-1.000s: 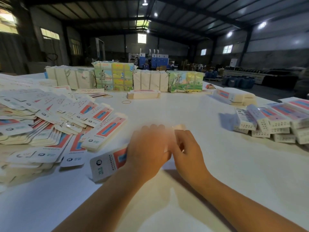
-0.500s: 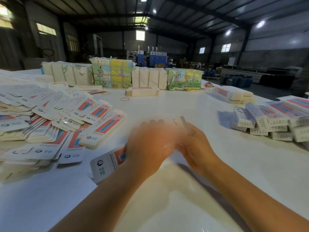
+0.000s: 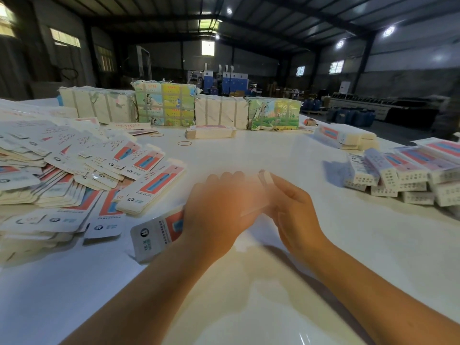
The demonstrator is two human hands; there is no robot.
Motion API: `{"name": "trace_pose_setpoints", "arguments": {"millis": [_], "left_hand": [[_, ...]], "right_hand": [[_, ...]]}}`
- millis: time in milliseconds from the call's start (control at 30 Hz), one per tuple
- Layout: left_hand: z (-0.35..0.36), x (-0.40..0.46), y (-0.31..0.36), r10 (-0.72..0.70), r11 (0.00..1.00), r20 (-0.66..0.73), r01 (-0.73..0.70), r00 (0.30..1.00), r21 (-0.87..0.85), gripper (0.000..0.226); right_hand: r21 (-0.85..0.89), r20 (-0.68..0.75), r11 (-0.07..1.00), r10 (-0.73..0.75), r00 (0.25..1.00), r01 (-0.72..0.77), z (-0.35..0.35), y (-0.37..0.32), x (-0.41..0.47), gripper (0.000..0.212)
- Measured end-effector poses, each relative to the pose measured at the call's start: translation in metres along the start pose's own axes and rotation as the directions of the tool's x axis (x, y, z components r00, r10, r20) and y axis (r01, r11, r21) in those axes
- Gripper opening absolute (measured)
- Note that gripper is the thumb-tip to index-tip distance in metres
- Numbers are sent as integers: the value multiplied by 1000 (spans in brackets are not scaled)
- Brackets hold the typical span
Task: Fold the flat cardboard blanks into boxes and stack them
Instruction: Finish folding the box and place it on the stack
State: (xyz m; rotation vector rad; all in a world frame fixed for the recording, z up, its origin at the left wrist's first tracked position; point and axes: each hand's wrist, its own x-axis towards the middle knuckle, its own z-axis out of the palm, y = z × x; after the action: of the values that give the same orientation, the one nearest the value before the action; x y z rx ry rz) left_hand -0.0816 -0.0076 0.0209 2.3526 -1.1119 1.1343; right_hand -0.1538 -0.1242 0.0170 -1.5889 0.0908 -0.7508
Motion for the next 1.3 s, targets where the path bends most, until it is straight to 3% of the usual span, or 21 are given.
{"name": "trace_pose_setpoints", "arguments": {"millis": [100, 233, 367, 567, 800, 1000, 1167, 1300], "left_hand": [[1, -1, 0, 13, 1000, -17, -13, 1000, 8, 63], [2, -2, 3, 50, 998, -44, -49, 998, 24, 65], [2, -2, 5, 49, 999, -65, -49, 997, 10, 64], [-4, -3, 6, 19, 1000, -80, -18, 997, 10, 56], [-8, -2, 8, -49, 999, 39, 49, 998, 6, 60], [-8, -3, 9, -32, 999, 28, 31, 999, 36, 59], [-9, 2, 3, -52, 998, 20, 51, 998, 21, 63], [-7, 4, 1, -97, 995, 77, 99, 992, -15, 69]], "right_hand": [[18, 4, 1000, -9, 1000, 9, 3, -2, -1, 50], [-171, -68, 978, -130, 989, 117, 4, 2, -4, 56], [-336, -100, 928, -206, 973, 162, 5, 4, -7, 48], [-399, 29, 867, -314, 949, 299, 8, 0, -15, 25], [-577, 129, 775, -226, 965, 259, 16, -1, -19, 48], [-613, 160, 737, -237, 958, 285, 12, -1, -19, 45], [-465, 93, 860, -189, 978, 211, 12, 0, -16, 47], [-492, 52, 835, -256, 965, 248, 12, 4, -14, 33]]}}
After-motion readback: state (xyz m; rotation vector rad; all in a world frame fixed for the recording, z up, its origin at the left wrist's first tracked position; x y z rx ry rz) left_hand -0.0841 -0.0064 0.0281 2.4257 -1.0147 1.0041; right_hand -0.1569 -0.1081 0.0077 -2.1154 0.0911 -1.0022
